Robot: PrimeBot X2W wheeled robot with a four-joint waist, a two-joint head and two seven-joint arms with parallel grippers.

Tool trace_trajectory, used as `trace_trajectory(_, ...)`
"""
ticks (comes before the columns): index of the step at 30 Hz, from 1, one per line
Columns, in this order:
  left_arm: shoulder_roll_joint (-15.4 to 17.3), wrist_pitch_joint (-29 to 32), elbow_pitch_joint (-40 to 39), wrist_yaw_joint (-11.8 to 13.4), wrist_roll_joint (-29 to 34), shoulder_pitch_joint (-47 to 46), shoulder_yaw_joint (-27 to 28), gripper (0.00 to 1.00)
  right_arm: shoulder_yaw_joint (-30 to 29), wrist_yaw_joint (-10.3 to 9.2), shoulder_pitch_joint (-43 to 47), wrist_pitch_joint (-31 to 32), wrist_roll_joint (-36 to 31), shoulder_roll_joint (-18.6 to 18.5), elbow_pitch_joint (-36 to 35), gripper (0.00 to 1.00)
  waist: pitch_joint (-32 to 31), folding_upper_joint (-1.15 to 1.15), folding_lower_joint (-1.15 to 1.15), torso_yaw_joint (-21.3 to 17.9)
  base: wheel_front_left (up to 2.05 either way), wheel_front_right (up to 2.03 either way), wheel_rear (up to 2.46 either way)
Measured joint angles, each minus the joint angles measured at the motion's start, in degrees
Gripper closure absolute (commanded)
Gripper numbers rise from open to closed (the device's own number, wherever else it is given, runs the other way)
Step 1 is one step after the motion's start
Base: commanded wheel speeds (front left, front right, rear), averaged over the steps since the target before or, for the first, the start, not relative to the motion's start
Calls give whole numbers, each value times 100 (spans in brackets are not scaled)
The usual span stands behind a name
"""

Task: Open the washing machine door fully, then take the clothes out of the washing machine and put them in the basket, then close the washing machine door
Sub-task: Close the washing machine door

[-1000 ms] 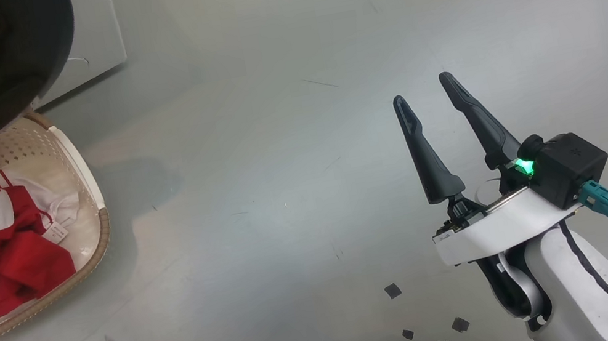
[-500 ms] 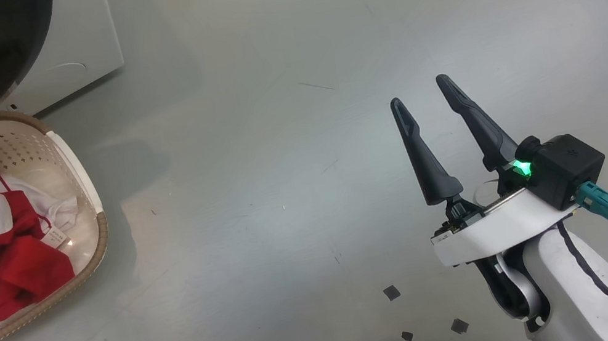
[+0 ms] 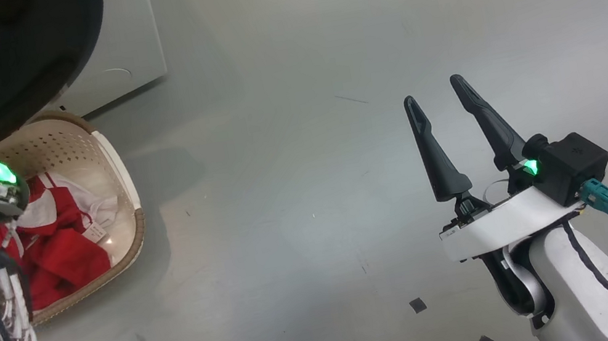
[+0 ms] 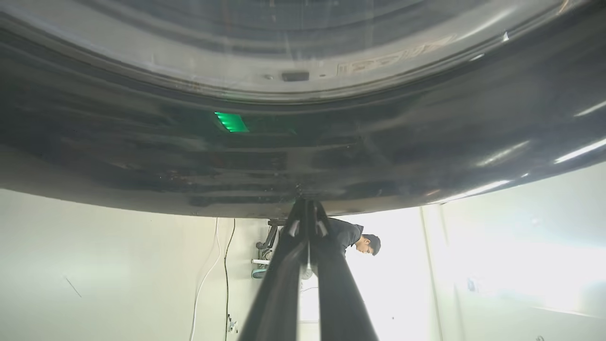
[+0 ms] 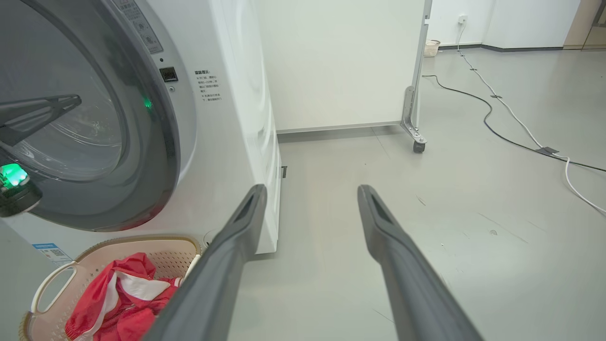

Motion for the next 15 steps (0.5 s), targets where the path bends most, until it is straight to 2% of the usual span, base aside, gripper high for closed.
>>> trace_trajectory(6,-151,-1,-218,-2,-307,502,124,100,-129,5,51,0,-80,-2,109,0,-179,0,0,262,0,0,0)
trace_trajectory(11,-219,-12,-738,-2,-506,927,220,100,-222,52,140,0,-155,-3,210,0,-337,0,0,524,0,0,0)
trace_trajectory(12,-225,-18,-812,-2,-513,1007,227,96,-240,57,140,0,-189,-9,225,0,-368,0,0,578,0,0,0)
trace_trajectory(13,-237,-19,-881,-2,-538,1109,237,86,-257,58,141,0,-198,-15,244,0,-402,0,0,635,0,0,0)
trace_trajectory(14,-247,-23,-949,-2,-552,1222,244,69,-268,59,143,0,-207,-29,260,0,-436,0,0,690,0,0,0)
trace_trajectory(15,-257,-59,-992,-2,-569,1337,254,62,-290,59,148,0,-244,-42,272,0,-469,0,0,745,0,0,0)
